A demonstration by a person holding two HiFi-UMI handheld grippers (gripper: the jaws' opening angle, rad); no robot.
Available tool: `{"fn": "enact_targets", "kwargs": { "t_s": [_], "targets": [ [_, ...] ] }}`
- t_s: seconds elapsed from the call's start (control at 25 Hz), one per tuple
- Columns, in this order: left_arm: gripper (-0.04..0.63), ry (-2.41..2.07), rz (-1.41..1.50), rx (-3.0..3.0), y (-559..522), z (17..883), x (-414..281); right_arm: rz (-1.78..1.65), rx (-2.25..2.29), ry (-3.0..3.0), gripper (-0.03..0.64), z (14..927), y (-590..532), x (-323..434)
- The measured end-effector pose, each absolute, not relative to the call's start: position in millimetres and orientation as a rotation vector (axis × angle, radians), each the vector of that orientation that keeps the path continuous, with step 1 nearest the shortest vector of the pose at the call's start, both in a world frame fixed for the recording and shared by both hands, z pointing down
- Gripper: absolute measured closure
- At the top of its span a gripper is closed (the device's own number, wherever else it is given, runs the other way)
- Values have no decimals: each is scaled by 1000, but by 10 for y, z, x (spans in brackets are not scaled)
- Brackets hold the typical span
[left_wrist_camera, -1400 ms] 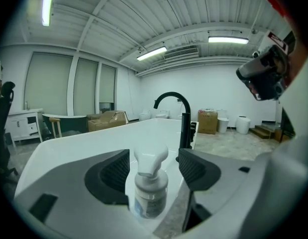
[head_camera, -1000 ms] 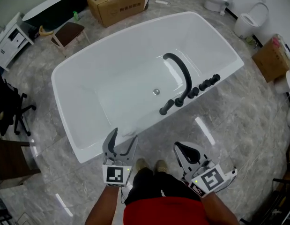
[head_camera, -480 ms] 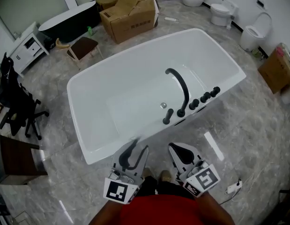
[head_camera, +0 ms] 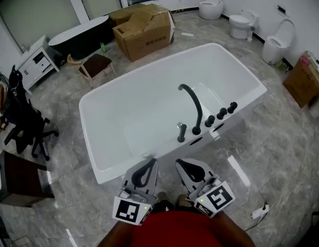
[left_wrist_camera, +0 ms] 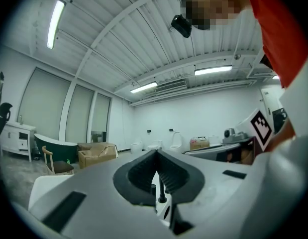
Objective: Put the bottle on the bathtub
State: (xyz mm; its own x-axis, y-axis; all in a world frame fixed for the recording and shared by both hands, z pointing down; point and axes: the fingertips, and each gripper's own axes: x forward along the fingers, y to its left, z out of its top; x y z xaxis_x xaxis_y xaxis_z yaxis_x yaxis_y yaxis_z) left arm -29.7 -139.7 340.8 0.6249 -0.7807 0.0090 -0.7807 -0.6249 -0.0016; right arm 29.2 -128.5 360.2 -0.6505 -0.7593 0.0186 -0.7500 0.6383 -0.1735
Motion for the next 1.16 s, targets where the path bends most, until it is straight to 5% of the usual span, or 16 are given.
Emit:
{"fn": "enact_targets", "kwargs": {
  "t_s": [1.16],
  "targets": [
    [584,-1372,33,2835,-1399,3404,-352,-197,-1317,2818,612,3569,-1313,256]
  ]
}}
